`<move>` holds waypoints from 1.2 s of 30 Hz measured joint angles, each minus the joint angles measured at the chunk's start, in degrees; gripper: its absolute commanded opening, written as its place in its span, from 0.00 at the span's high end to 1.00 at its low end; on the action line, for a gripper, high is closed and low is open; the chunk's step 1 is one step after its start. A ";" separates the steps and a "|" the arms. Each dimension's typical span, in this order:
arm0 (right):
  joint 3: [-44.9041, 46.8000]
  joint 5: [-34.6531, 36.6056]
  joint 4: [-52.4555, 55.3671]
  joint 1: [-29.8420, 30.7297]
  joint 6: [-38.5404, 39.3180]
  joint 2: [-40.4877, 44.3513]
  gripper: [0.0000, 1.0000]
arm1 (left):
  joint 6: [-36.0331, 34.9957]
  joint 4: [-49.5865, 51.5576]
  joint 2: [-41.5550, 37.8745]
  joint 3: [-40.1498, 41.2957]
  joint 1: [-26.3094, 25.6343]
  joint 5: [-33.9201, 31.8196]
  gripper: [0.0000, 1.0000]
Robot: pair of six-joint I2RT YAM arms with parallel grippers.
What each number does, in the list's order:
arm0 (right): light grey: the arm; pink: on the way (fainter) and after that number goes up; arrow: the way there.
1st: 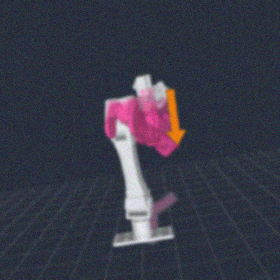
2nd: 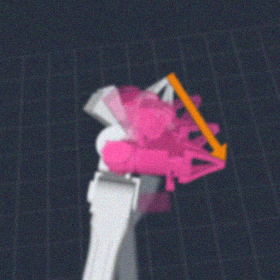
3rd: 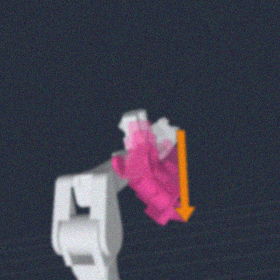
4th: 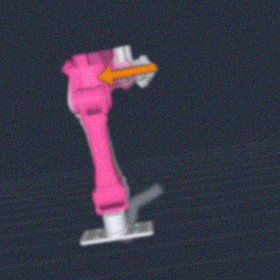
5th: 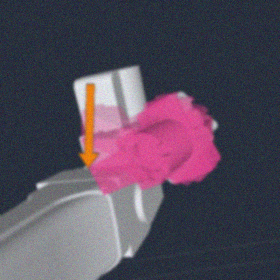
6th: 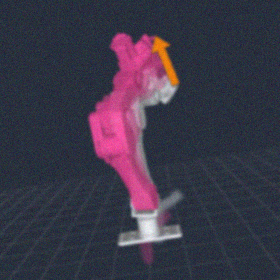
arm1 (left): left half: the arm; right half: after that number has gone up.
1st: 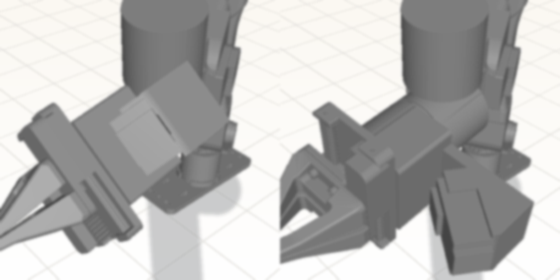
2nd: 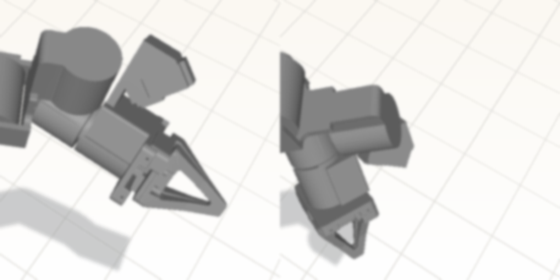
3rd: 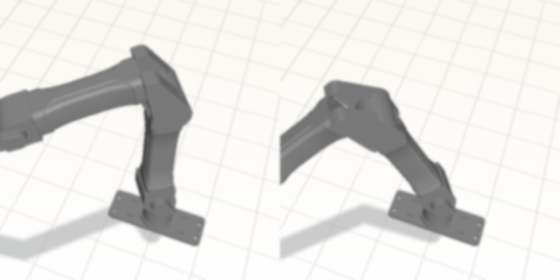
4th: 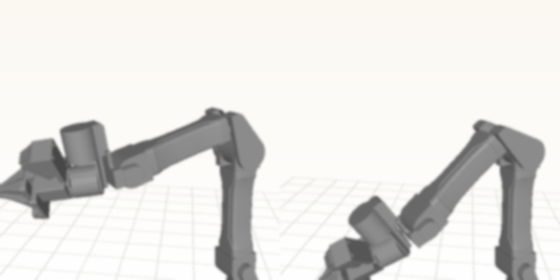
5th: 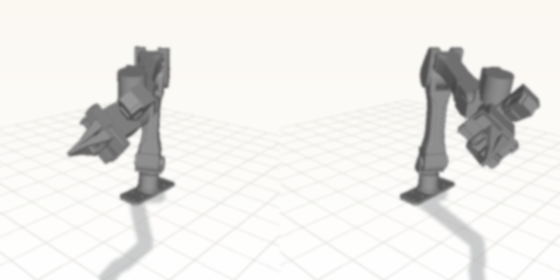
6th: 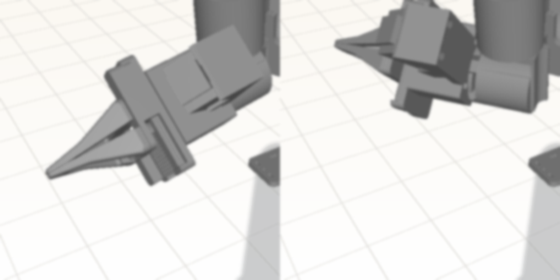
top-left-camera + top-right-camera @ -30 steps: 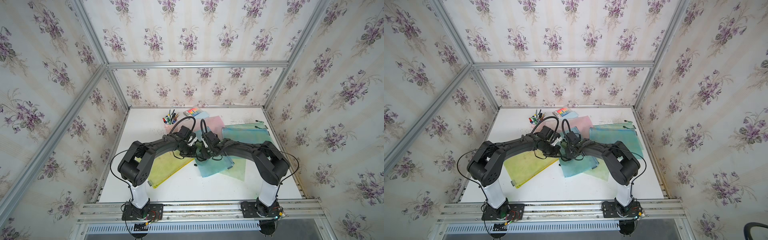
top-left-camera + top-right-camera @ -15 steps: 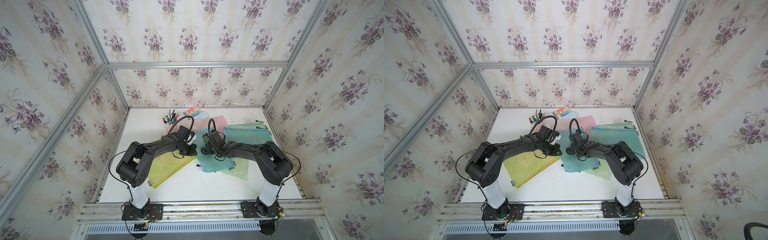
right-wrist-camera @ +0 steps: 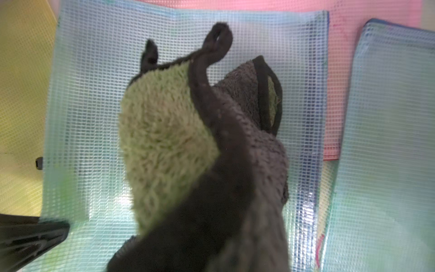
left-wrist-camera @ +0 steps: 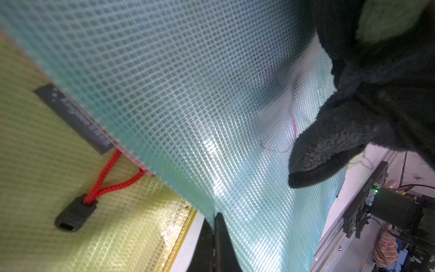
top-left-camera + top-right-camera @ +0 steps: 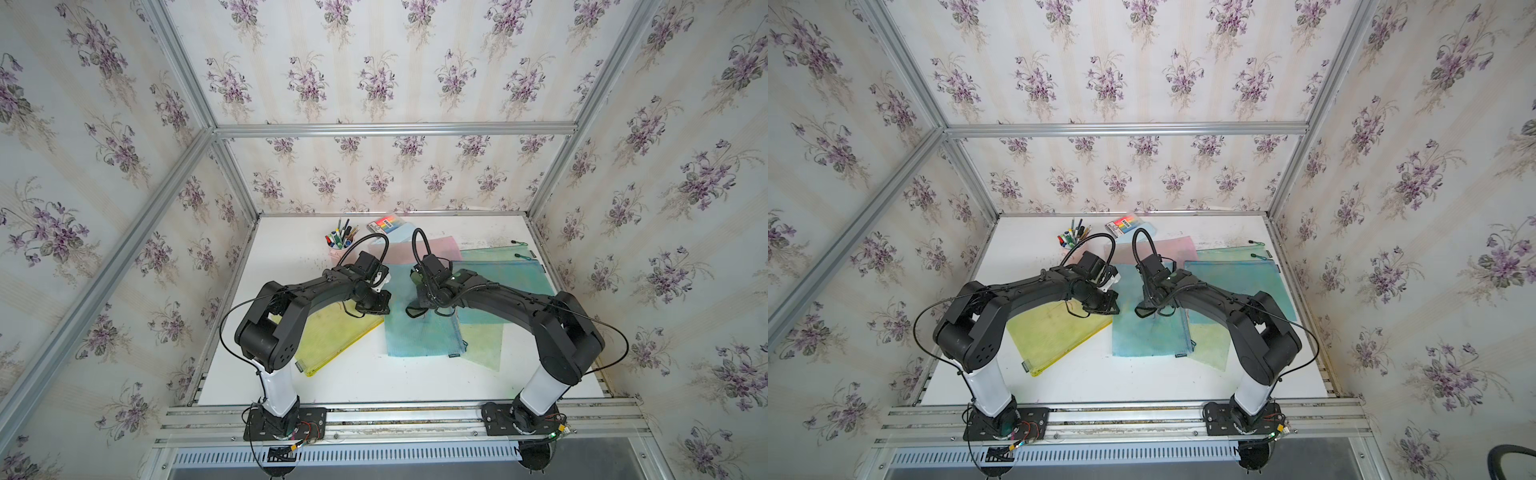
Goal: Wipe the document bag
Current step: Wipe the dirt from the document bag.
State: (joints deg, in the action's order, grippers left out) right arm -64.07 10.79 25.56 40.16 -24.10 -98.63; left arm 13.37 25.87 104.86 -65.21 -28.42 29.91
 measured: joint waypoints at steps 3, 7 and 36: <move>1.64 -0.52 -1.36 1.64 0.28 -4.02 0.92 | -0.22 0.11 0.46 -0.44 0.00 -0.17 1.00; 5.11 0.52 -5.11 2.91 0.28 -5.53 0.93 | -0.37 0.50 0.66 -0.72 0.00 -0.79 1.00; 11.98 -2.47 -9.16 2.60 -2.05 0.33 0.92 | -2.10 -1.25 0.92 0.72 0.09 -1.22 1.00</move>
State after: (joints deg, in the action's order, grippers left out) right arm -52.10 8.32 16.40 42.76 -26.15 -98.30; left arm 11.27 24.62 105.78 -64.49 -28.34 28.69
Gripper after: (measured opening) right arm 0.183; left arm 0.049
